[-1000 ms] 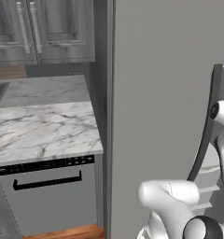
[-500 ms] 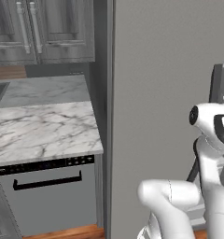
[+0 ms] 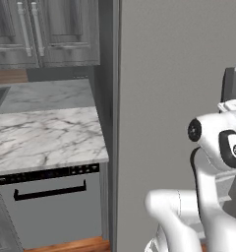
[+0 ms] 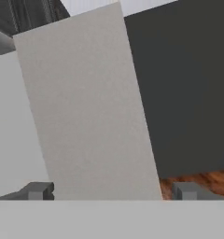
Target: Open the freezer door, pick up the ice cube tray from the freezer, and place it on the dining counter.
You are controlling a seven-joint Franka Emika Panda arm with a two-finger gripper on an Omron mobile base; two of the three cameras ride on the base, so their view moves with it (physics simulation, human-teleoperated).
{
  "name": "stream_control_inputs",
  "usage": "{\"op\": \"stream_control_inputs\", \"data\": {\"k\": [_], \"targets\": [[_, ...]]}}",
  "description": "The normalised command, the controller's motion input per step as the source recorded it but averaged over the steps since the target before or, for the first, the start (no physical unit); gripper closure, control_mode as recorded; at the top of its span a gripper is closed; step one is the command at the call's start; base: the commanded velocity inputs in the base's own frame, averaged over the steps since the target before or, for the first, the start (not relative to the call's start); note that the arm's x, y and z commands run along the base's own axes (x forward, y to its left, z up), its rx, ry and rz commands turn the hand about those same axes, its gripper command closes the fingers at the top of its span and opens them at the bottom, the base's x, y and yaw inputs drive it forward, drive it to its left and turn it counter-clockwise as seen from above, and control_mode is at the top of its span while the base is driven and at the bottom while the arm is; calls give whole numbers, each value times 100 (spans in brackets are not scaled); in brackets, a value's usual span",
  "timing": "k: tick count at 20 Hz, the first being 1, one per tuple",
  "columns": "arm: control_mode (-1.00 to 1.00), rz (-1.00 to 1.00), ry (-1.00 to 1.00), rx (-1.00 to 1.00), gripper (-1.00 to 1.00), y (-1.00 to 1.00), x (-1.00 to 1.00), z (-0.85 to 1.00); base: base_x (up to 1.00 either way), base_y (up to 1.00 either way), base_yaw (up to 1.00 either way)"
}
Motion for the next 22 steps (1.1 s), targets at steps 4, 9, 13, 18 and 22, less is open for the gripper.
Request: {"op": "stream_control_inputs", "data": {"k": [4, 9, 13, 18, 22], "targets": [[-100, 24, 14, 0, -100, 48, -8, 17, 0, 0, 0], [-100, 26, 11, 0, -100, 53, -14, 3, 0, 0, 0], [-100, 25, 8, 1, -100, 54, -11, 1, 0, 0, 0], [-100, 22, 9, 4, -100, 40, -16, 15, 0, 0, 0], [-100, 20, 9, 2, -100, 30, -28, 13, 0, 0, 0]]}}
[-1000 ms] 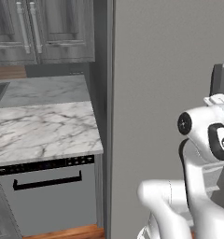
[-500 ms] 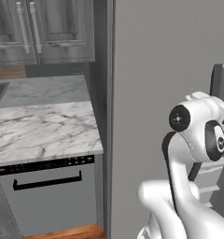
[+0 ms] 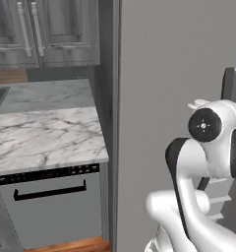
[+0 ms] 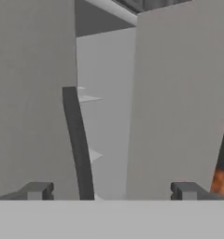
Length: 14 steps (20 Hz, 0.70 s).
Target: Open the freezer door, pick up the ice cube tray from the freezer, and place it on the dining counter.
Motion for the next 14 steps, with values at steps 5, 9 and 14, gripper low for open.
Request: {"op": "stream_control_inputs", "data": {"k": [5, 9, 14], "targets": [[-100, 21, 10, 1, -100, 26, -36, 4, 0, 0, 0], [-100, 21, 7, 1, -100, 24, -22, 0, 0, 0, 0], [-100, 15, 9, 6, -100, 22, -2, 0, 0, 0, 0]]}}
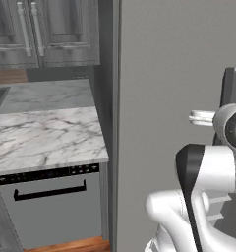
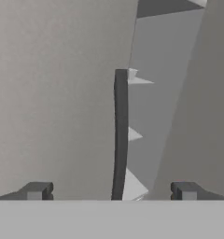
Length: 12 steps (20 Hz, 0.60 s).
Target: Open the freezer door, pick up the ice cube tray from the freezer, and place it on the dining counter.
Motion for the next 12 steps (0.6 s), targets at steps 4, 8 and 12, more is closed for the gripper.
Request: {"op": "stream_control_inputs", "data": {"k": [4, 8, 12], "targets": [[-100, 16, 9, 9, -100, 11, 0, 0, 0, 0, 0], [-100, 17, 1, 4, -100, 19, 0, -7, 0, 0, 0], [-100, 16, 0, 2, -100, 24, 0, -17, 0, 0, 0]]}}
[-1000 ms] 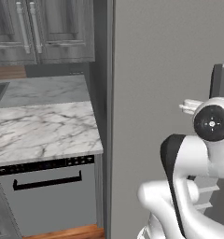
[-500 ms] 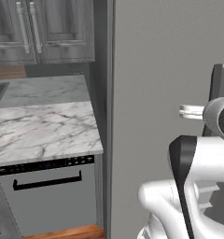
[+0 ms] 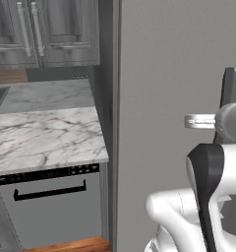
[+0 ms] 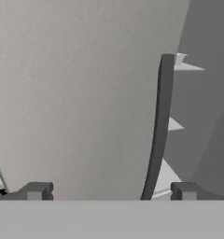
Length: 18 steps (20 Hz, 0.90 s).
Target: Open the freezer door, pick up the ice cube tray from the freezer, and place it on the dining counter.
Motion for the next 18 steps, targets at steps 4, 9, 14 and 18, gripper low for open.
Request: {"op": "stream_control_inputs", "data": {"k": [4, 9, 14, 18], "targets": [[-100, 18, 1, 0, -100, 28, 0, -20, 0, 0, 0], [-100, 15, 6, 1, -100, 45, -1, -12, 0, 0, 0], [-100, 12, 8, 6, -100, 15, -5, -6, 0, 0, 0], [-100, 1, 5, 6, -100, 0, 0, -1, 0, 0, 0]]}}
